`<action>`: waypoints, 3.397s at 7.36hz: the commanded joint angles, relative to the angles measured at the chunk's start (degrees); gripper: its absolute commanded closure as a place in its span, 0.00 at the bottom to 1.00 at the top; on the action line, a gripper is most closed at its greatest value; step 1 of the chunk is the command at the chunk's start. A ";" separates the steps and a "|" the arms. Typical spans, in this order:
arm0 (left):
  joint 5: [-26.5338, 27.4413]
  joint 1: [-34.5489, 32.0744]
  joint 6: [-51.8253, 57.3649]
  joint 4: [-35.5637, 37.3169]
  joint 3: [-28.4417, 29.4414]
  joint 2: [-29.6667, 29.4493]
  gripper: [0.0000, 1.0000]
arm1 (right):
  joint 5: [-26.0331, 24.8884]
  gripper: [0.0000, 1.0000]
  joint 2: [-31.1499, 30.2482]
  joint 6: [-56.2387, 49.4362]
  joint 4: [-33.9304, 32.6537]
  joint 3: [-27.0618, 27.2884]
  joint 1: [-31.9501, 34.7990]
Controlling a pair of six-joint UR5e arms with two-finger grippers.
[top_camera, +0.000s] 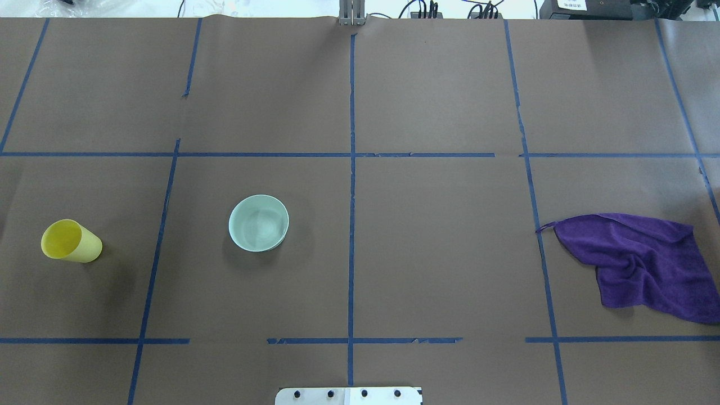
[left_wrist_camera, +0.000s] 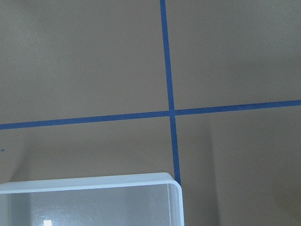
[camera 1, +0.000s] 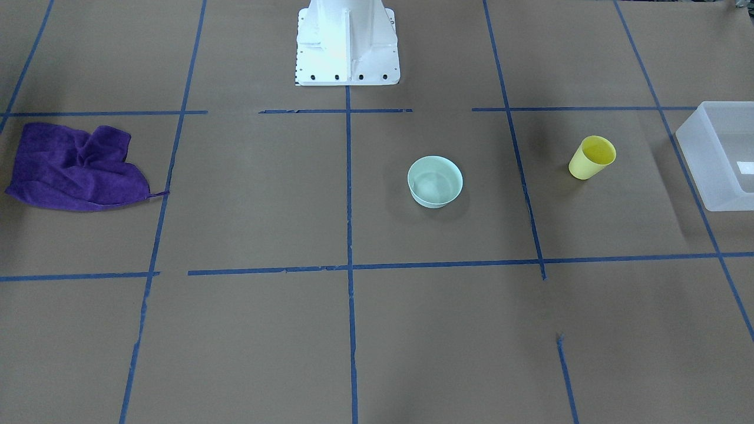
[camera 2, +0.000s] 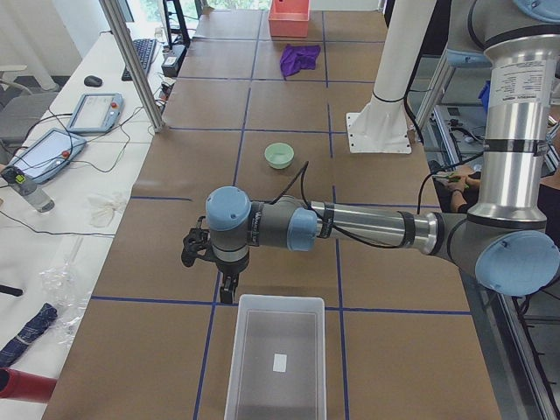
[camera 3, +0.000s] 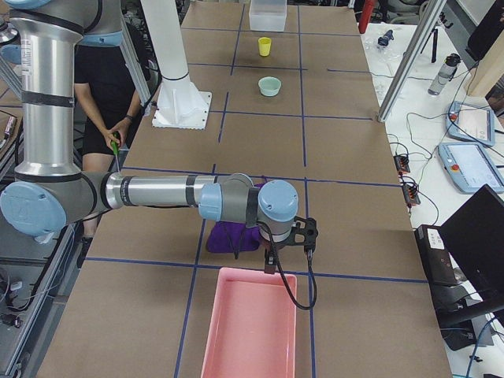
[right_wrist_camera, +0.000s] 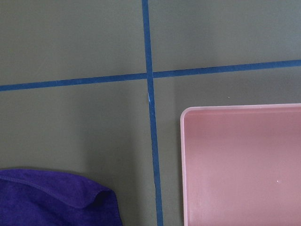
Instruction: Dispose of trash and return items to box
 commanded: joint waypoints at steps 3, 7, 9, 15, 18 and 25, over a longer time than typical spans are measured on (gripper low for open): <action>-0.53 0.61 -0.92 -0.31 -8.14 -0.01 0.00 | 0.27 0.00 0.01 0.00 0.01 0.73 0.00; -1.32 13.23 -25.53 -22.27 -11.07 9.19 0.02 | 0.53 0.00 -0.25 0.09 -0.34 3.54 0.00; -0.88 21.84 -40.67 -37.08 -11.07 14.13 0.04 | 0.53 0.00 -0.34 0.01 -0.26 3.54 0.00; 8.08 36.37 -57.96 -45.56 -8.89 13.71 0.10 | 0.53 0.00 -0.08 0.00 -0.34 4.24 -0.70; 8.96 39.01 -57.97 -45.92 -7.56 13.71 0.15 | 0.44 0.00 -0.08 0.00 -0.34 4.34 -0.88; 10.90 40.69 -58.05 -46.19 -5.10 12.21 0.44 | 0.36 0.00 0.01 0.00 -0.43 4.34 -1.15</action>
